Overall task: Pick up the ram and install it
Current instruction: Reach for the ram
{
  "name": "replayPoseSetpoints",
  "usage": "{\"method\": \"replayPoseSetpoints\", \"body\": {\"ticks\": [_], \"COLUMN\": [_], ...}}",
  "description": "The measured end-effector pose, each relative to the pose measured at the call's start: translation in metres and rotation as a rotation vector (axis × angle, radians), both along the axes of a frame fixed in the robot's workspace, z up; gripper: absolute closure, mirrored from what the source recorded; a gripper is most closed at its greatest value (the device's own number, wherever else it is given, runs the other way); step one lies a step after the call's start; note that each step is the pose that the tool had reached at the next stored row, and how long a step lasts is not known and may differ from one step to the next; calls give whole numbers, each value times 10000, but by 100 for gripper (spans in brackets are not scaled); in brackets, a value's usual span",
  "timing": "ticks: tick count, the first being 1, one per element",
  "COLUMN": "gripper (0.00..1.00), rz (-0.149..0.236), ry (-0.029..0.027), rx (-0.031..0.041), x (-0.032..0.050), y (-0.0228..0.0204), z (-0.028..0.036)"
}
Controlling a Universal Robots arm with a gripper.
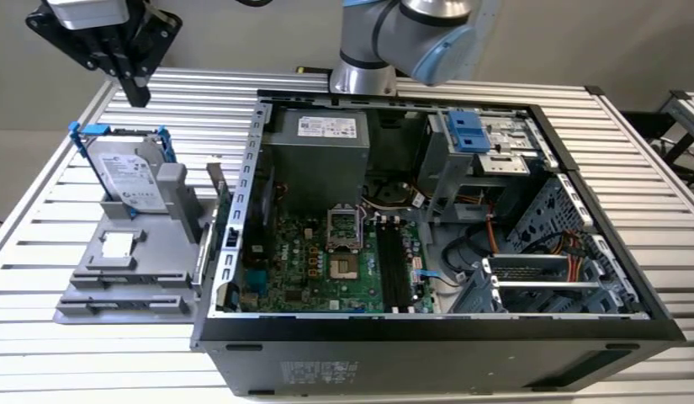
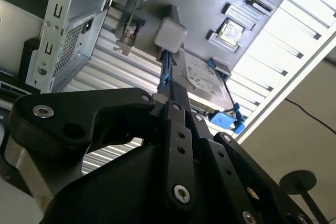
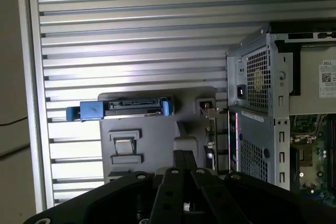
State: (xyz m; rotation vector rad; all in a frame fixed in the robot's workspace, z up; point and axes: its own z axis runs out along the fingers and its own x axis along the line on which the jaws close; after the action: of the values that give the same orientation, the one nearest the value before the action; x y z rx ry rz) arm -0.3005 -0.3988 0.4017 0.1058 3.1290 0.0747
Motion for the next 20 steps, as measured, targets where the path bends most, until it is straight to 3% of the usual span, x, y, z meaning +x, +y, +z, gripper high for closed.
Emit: {"method": "replayPoseSetpoints", "body": {"ticks": [20], "gripper": [100], "rz": [0], "ry": [3], "rx": [0], "x": [-357], "y": [0], "z": [0]}}
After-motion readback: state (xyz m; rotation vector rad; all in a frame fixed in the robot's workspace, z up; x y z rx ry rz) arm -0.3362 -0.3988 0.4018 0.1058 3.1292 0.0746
